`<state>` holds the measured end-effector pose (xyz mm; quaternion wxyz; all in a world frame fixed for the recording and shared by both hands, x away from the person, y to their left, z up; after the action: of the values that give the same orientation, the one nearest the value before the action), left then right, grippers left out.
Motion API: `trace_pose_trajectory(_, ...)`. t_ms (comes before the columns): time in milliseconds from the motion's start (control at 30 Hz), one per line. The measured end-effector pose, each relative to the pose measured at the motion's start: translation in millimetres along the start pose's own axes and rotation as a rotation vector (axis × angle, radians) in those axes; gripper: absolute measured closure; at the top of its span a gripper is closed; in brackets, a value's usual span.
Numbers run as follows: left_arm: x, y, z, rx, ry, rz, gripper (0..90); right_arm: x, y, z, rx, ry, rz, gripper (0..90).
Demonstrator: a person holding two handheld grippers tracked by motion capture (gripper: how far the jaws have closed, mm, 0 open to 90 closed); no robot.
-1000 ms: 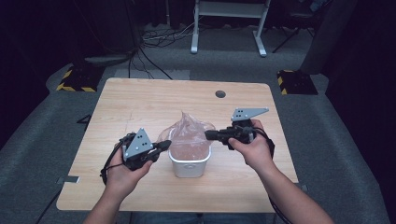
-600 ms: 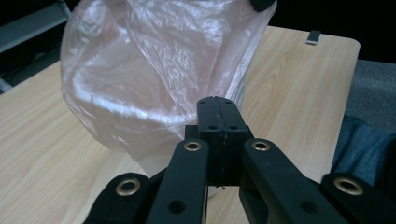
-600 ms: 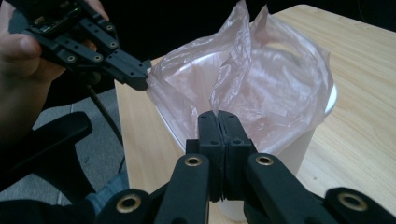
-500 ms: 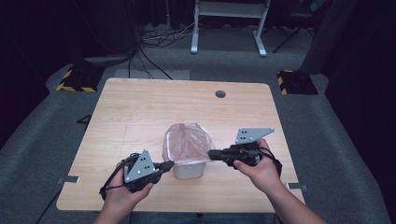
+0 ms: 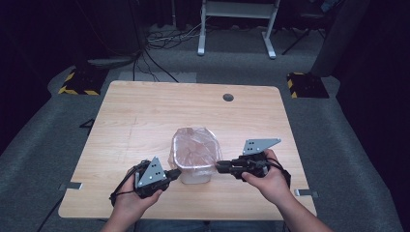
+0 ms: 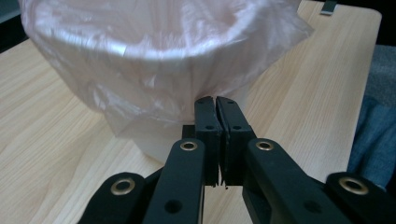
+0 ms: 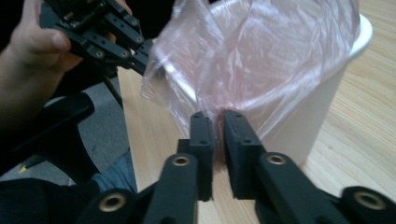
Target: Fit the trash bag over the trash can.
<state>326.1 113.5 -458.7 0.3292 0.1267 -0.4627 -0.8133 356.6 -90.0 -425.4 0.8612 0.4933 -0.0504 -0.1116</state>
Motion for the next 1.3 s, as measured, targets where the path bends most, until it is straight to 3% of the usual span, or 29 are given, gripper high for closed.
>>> trace_pose_trajectory(233,-4.5,-11.3,-6.2,-0.039,0.003,0.021,85.3,-0.3,-6.9,1.2,-0.014,-0.001,-0.014,77.4)
trace_pose_trajectory(300,-5.5,-12.5,-7.3,-0.037,0.006,0.027,82.1,-1.1,-10.2,-2.4,-0.025,0.002,-0.015,72.6)
trace_pose_trajectory(500,-11.4,-10.9,7.2,0.005,0.022,0.068,71.2,-0.8,-14.6,-4.6,-0.046,0.004,-0.018,61.5)
trace_pose_trajectory(600,-17.4,-11.4,13.5,0.024,0.046,0.097,56.5,2.0,-14.9,1.7,-0.064,-0.009,-0.012,56.6)
trace_pose_trajectory(633,-18.3,-12.0,14.1,0.024,0.053,0.103,56.5,2.0,-14.9,1.7,-0.064,-0.009,-0.012,56.6)
trace_pose_trajectory(767,-13.3,-10.6,11.9,0.036,0.059,0.090,47.4,1.8,-5.7,12.3,-0.024,-0.058,0.019,52.7)
trace_pose_trajectory(867,-1.1,-6.3,11.4,0.051,0.072,0.025,50.5,-2.6,4.0,14.9,0.011,-0.093,0.067,55.6)
trace_pose_trajectory(933,2.8,-3.9,11.8,0.059,0.075,0.001,56.8,-6.5,10.5,14.2,0.045,-0.086,0.089,64.9)
trace_pose_trajectory(967,6.3,-1.6,11.6,0.065,0.075,-0.023,65.8,-8.0,11.3,12.2,0.046,-0.074,0.100,71.2)
trace_pose_trajectory(1000,9.5,-0.5,10.6,0.056,0.062,-0.047,65.8,-8.0,11.3,12.2,0.046,-0.074,0.100,71.2)
trace_pose_trajectory(1033,11.4,0.6,8.4,0.047,0.053,-0.063,77.2,-10.6,8.4,5.1,0.019,-0.040,0.099,81.2)
trace_pose_trajectory(1067,12.4,1.5,3.1,0.033,0.043,-0.079,82.8,-11.6,5.8,0.9,0.007,-0.025,0.104,84.5)
trace_pose_trajectory(1167,12.2,1.3,-2.4,0.024,0.021,-0.072,89.4,-13.1,-0.6,-6.5,-0.021,-0.011,0.109,87.4)
trace_pose_trajectory(1300,8.9,-3.1,-12.4,-0.004,0.008,-0.054,90.0,-9.9,-12.3,-14.8,-0.042,0.001,0.088,88.2)
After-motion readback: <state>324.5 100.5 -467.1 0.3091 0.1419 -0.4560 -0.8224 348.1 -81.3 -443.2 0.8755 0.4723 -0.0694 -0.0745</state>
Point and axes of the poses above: each handheld gripper's, and its own axes: z roughly backward along the jaws, y roughly out of its top, x roughly to its right, the point moved 8 cm from there along -z, roughly forward along the jaws, and after that the axes turned 13 degrees about z, right-handed, at the moved point
